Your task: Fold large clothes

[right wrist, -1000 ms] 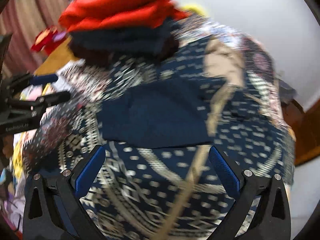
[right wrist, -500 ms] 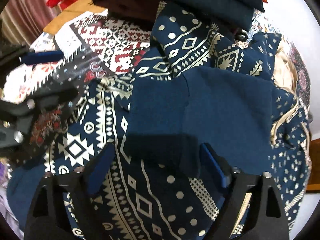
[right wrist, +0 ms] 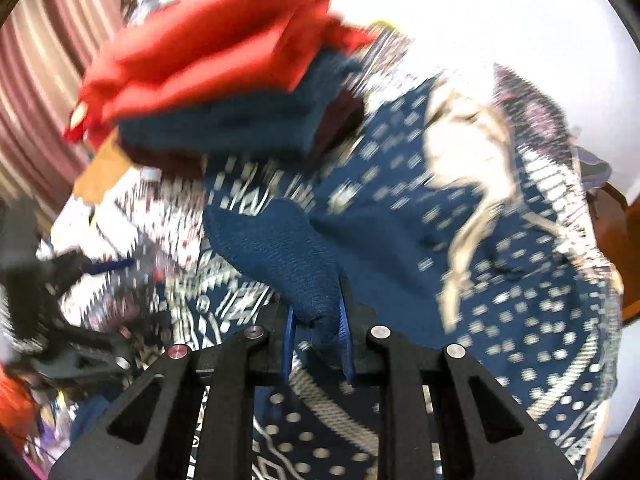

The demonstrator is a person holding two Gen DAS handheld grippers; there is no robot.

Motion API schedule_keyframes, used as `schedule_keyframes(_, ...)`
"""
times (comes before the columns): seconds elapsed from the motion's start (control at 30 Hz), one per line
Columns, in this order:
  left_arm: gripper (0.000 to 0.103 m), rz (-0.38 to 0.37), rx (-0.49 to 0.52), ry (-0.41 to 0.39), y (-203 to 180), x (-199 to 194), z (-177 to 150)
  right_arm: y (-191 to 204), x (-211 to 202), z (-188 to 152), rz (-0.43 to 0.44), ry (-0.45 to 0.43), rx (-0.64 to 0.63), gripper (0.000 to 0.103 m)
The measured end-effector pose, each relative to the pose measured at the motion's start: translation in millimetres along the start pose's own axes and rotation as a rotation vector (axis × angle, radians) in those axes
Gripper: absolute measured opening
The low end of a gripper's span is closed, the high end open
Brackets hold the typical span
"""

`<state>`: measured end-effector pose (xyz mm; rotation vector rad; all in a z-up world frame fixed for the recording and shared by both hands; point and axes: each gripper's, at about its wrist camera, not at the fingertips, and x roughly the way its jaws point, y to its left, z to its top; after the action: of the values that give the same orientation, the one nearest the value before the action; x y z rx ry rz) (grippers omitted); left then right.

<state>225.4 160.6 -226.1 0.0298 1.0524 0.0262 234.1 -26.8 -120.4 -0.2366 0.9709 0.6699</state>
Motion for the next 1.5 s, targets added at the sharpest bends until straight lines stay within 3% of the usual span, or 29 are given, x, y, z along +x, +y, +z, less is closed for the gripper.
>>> schedule_keyframes(0.23,0.072,0.054,0.105,0.055,-32,31,16,-41,-51,29,-0.069,-0.166,0.117,0.016)
schedule_keyframes(0.4,0.07,0.167,0.201,-0.021,-58,39,34,-70,-82,33,-0.102,-0.245,0.201,0.016)
schedule_keyframes(0.47,0.049,0.218,0.224,-0.068,-64,38,40,-82,-93,33,-0.114,-0.271,0.23,0.016)
schedule_keyframes(0.5,0.033,0.259,0.235,-0.082,-65,37,42,-89,-99,32,-0.12,-0.283,0.243,0.016)
schedule_keyframes(0.53,0.027,0.282,0.232,-0.093,-65,35,44,-93,-101,31,-0.125,-0.29,0.253,0.016)
schedule_keyframes(0.57,0.026,0.289,0.207,-0.109,-61,32,45,-99,-103,28,-0.132,-0.295,0.268,0.016)
schedule_keyframes(0.7,0.026,0.29,0.064,-0.126,-30,19,45,-122,-95,13,-0.145,-0.258,0.317,0.016)
schedule_keyframes(0.83,0.032,0.191,-0.047,-0.084,-6,19,37,-141,-64,-14,-0.152,-0.149,0.363,0.016)
schedule_keyframes(0.93,0.042,0.208,-0.037,-0.071,-12,23,32,-153,-42,-37,-0.165,-0.055,0.391,0.016)
schedule_keyframes(1.13,0.052,0.206,-0.038,-0.046,-17,21,17,-168,-18,-74,-0.16,0.108,0.406,0.018)
schedule_keyframes(1.23,0.056,0.197,-0.048,-0.031,-15,22,12,-167,-21,-80,-0.218,0.13,0.381,0.027)
schedule_keyframes(1.37,0.059,0.177,-0.054,-0.017,-14,17,9,-165,-41,-84,-0.276,0.097,0.359,0.043)
schedule_keyframes(1.5,0.059,0.179,-0.027,-0.035,-23,-1,9,-161,-61,-85,-0.295,0.048,0.347,0.049)
